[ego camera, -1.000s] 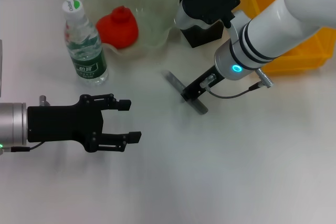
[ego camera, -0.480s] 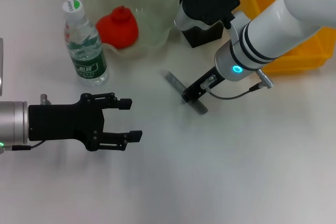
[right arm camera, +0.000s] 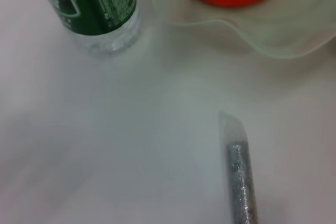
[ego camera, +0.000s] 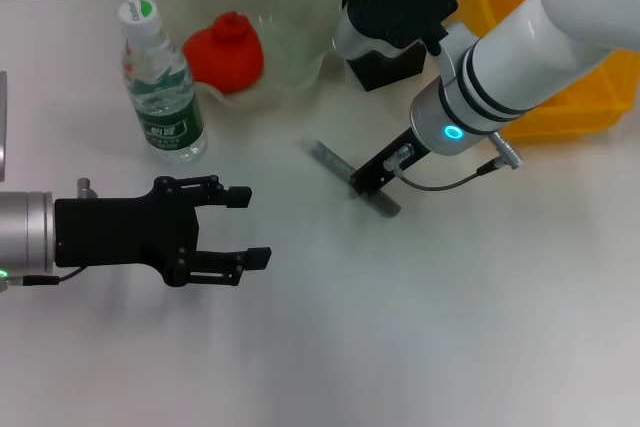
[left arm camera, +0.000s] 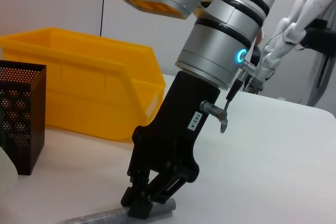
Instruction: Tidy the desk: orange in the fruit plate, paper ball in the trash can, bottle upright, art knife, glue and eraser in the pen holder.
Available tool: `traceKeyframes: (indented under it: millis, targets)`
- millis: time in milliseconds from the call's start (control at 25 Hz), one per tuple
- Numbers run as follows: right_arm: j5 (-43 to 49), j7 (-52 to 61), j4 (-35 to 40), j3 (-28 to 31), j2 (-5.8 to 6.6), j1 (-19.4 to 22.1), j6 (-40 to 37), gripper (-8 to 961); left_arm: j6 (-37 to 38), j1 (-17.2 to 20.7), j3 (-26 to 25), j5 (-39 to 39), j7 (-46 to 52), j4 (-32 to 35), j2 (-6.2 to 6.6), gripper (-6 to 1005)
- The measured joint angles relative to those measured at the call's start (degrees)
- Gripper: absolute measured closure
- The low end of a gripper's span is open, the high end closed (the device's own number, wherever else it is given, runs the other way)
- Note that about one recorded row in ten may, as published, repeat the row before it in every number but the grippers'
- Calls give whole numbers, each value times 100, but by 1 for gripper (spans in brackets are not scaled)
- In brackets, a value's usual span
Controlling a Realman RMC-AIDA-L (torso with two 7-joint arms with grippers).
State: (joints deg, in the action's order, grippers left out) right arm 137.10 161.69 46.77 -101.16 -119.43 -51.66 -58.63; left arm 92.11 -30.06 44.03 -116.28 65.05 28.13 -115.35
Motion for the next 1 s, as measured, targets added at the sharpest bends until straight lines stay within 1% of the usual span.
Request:
traceKeyframes:
  millis: [160, 200, 240, 320, 360, 400, 440, 480, 560, 600, 640, 760, 800, 840, 920, 960, 1000]
  targets:
    - [0, -7, 126, 6, 3, 62, -18, 821, 0, 0, 0, 0, -4, 6, 4, 186]
    - [2, -22, 350, 53, 11, 187, -50, 826, 0, 0, 0, 0, -7, 7, 6, 186]
    - [2, -22, 350, 53, 11, 187, -50, 827, 0, 0, 0, 0, -9, 7, 7, 186]
    - [51, -44, 715, 167, 17, 391, -117, 828, 0, 0, 0, -1, -18, 8, 12, 187]
    - [123, -53, 962, 248, 20, 518, -178, 828, 0, 0, 0, 0, -19, 9, 13, 187]
    - [249, -63, 1404, 351, 21, 778, -263, 829, 0, 0, 0, 0, -19, 9, 13, 187]
    - [249, -63, 1404, 351, 21, 778, -263, 829, 0, 0, 0, 0, -20, 9, 13, 187]
    - [282, -68, 1593, 375, 22, 897, -296, 830, 0, 0, 0, -1, -22, 9, 13, 187]
    - [310, -137, 2005, 448, 26, 1178, -356, 831, 0, -4, 0, -1, -26, 9, 13, 187]
    - [307, -289, 2398, 572, 25, 1490, -414, 831, 1, -5, 0, 0, -28, 9, 13, 187]
    - [307, -289, 2398, 572, 25, 1490, -414, 831, 1, -8, 0, 0, -30, 11, 13, 187]
    - [235, -504, 2986, 664, 15, 1954, -428, 832, 0, -19, 0, 0, -35, 16, 13, 187]
    - [76, -699, 3331, 715, 9, 2280, -382, 833, 0, -27, 0, 1, -39, 18, 13, 187]
    - [76, -699, 3331, 715, 9, 2280, -382, 833, -1, -26, 0, 1, -41, 18, 13, 187]
    - [-271, -1100, 3602, 865, -1, 2607, -290, 833, -5, -26, 0, 1, -43, 18, 9, 187]
    - [-535, -1349, 3677, 952, -7, 2757, -230, 833, -5, -26, 0, 1, -43, 18, 9, 187]
    - [-1068, -1832, 3747, 1095, -11, 3009, -93, 834, -14, -31, 0, 0, -45, 18, -3, 187]
